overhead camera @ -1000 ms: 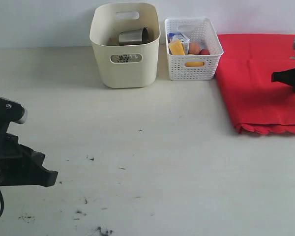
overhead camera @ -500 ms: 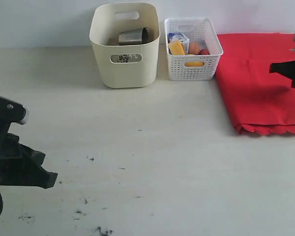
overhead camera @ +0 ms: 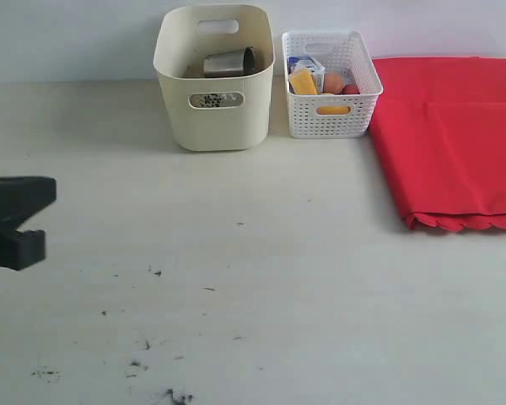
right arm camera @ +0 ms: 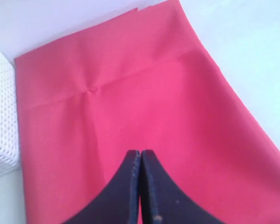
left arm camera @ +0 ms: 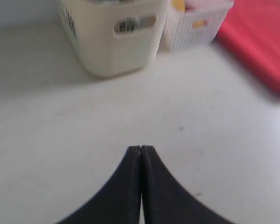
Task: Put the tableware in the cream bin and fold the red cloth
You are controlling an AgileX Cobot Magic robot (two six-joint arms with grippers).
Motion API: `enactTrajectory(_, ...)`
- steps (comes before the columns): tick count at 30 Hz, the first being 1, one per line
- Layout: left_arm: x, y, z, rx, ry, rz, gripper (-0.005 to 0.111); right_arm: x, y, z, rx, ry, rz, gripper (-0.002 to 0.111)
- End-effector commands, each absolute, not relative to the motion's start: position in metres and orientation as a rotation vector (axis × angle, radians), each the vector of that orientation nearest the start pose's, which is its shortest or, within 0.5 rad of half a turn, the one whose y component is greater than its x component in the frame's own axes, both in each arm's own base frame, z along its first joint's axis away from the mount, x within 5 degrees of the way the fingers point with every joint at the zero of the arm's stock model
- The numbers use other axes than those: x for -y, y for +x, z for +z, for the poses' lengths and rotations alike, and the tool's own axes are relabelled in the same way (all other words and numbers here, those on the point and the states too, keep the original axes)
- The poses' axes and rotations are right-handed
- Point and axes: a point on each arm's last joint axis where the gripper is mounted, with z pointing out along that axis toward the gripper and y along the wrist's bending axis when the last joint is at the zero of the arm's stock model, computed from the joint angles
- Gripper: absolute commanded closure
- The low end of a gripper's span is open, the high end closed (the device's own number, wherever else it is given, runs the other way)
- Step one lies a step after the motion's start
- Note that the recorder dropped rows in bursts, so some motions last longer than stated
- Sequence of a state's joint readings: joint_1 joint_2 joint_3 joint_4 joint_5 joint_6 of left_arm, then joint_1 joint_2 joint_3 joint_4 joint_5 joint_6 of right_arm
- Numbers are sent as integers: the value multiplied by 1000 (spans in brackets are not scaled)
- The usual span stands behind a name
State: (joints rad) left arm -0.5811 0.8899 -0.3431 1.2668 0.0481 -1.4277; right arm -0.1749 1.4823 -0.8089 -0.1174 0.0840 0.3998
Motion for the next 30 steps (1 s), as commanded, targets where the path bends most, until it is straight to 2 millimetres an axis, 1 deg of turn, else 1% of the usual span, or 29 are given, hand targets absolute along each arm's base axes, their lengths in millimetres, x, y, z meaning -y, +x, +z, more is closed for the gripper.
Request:
enactTrajectory(1, 70, 114, 262, -1820, 337, -489, 107, 45, 257, 234, -2061, 567, 112, 108)
enactTrajectory(3, 62, 102, 270, -1737, 322, -510, 107, 42, 240, 231, -2006, 600, 143, 108)
enactTrajectory(5, 55, 93, 276, -1671, 311, -510, 107, 40, 227, 229, -1960, 610, 162, 108)
enactTrajectory(8, 47, 81, 284, -1582, 293, -536, 107, 38, 217, 229, -1930, 634, 184, 108)
enactTrajectory(11, 41, 71, 290, -1515, 282, -555, 107, 37, 213, 234, -1916, 628, 185, 108)
enactTrajectory(21, 38, 66, 293, -1481, 276, -564, 107, 37, 212, 235, -1912, 626, 185, 108)
enactTrajectory(23, 29, 59, 297, -1405, 281, -461, 107, 37, 212, 235, -1911, 629, 186, 108)
enactTrajectory(24, 21, 52, 300, -1347, 256, -365, 107, 37, 212, 235, -1911, 629, 186, 108)
enactTrajectory(25, 18, 49, 301, -1327, 232, -346, 107, 37, 212, 235, -1911, 629, 186, 108)
enactTrajectory(26, 12, 43, 300, -1290, 181, -290, 107, 37, 212, 235, -1911, 629, 186, 108)
enactTrajectory(27, 10, 41, 299, -1281, 154, -257, 107, 37, 212, 235, -1911, 629, 186, 108)
enactTrajectory(28, 6, 38, 295, -1265, 103, -188, 107, 37, 212, 235, -1911, 629, 186, 108)
enactTrajectory(30, 2, 37, 286, -1264, 64, -72, 107, 37, 212, 235, -1911, 629, 186, 108)
